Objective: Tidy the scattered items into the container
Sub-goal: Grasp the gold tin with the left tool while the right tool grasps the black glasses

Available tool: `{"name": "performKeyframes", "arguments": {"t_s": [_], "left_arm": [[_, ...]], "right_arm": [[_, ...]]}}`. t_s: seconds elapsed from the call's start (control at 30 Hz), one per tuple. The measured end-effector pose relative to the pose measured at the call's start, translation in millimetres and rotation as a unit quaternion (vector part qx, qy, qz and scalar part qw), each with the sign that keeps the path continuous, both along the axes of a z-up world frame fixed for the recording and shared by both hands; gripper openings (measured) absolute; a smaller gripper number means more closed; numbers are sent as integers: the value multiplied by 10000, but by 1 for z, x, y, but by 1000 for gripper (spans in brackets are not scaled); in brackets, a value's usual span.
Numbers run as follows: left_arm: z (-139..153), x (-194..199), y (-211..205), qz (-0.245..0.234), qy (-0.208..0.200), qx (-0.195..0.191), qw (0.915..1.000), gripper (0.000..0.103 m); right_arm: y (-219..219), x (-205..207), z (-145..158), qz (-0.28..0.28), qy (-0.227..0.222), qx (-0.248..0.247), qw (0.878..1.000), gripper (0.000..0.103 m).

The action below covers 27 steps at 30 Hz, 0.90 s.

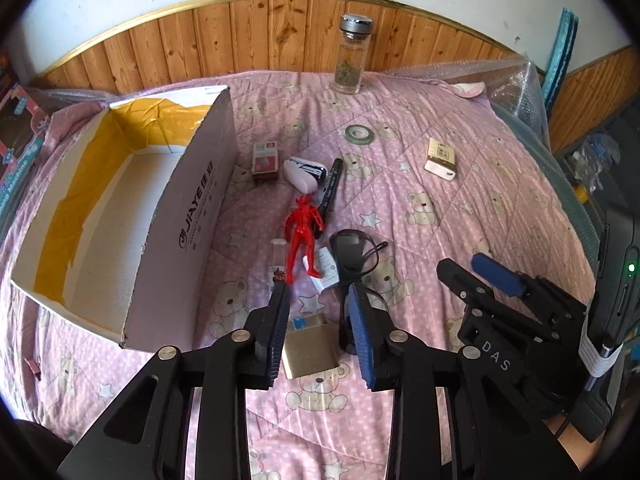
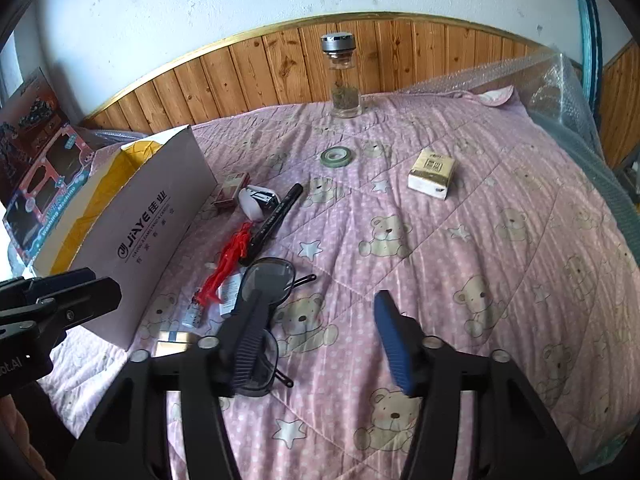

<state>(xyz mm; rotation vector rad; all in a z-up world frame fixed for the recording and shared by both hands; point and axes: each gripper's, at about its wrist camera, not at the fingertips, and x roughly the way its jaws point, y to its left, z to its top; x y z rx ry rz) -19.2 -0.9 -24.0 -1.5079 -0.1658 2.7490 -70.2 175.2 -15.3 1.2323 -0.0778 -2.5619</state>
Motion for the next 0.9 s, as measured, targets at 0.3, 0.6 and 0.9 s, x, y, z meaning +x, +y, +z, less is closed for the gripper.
{"name": "performKeyframes", "arguments": {"t_s": [0.3, 0.6, 0.9], "left_arm": [[-13, 16, -1, 48, -17, 132, 9999, 5], [-19, 20, -9, 191, -62, 229, 9995, 4], [-31, 13, -13, 150, -256, 284, 9992, 39]], "right_arm": [[-11, 13, 1, 533, -113, -345, 9979, 3], [-5, 16, -5, 577, -326, -650, 9957, 3], [-7, 10, -7, 454, -426, -853, 9944, 56]]}}
